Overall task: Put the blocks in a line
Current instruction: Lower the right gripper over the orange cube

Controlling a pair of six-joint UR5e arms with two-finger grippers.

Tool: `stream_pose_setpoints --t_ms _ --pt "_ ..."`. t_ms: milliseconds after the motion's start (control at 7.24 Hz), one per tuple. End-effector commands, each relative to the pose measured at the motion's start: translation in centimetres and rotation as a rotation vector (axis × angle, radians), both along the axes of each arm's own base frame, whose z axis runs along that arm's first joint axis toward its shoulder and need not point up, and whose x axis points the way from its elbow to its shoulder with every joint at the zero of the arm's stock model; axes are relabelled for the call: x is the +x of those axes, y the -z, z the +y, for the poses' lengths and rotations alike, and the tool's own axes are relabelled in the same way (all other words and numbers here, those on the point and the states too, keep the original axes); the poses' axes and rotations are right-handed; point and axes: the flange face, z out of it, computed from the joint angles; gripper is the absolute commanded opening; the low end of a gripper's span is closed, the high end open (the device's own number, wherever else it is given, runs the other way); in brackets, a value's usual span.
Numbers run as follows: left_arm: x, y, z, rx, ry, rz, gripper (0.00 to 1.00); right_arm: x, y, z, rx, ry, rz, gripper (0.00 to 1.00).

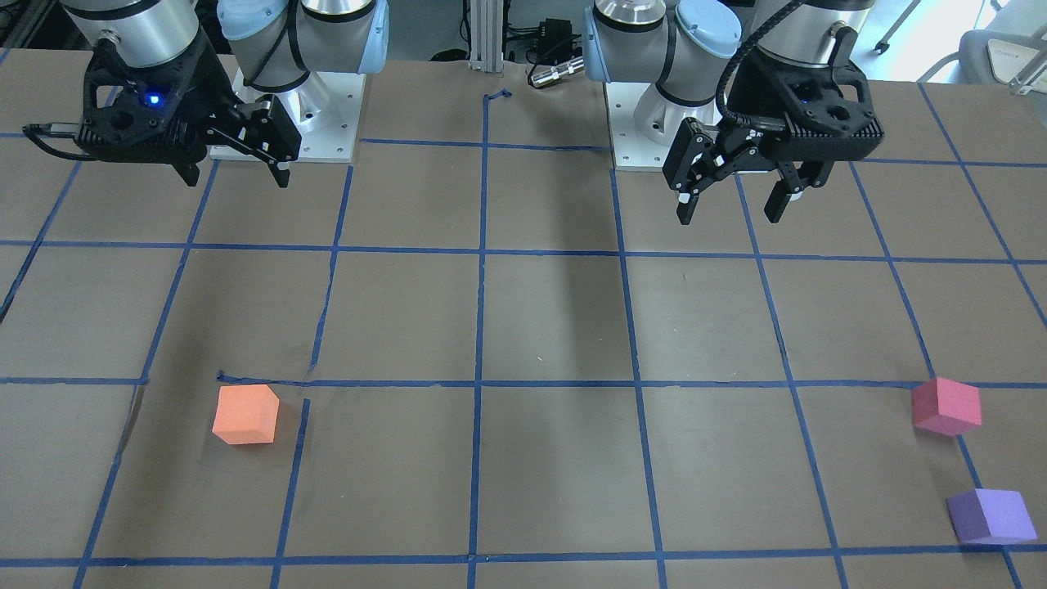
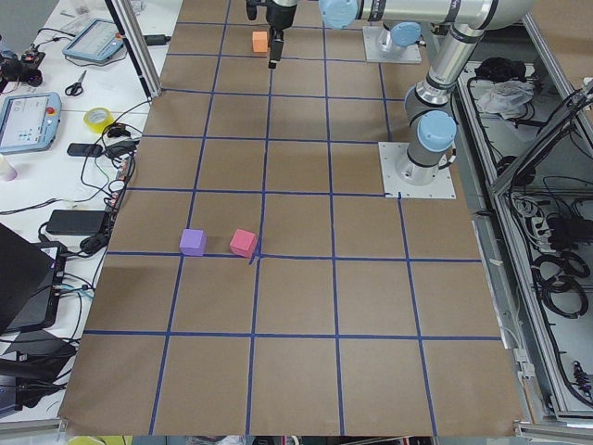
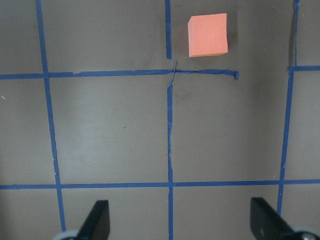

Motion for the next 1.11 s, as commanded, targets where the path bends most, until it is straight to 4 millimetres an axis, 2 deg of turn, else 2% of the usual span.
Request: stream_pose_setpoints --t_ms 0,553,967 --pt "0.17 -0.24 0.02 -0.005 0.005 -0.013 1.0 0.04 -0.11 0.27 0.005 -0.001 0.001 1.0" --pt "0.34 -0.17 -0.13 -0.008 0.002 -0.029 1.0 0.06 0.19 1.21 0.062 -0.004 0.0 1.0" --pt "0.31 0.05 -0.05 -0.005 0.004 -0.027 1.0 0.03 0.26 1.16 0.064 -0.015 0.002 1.0"
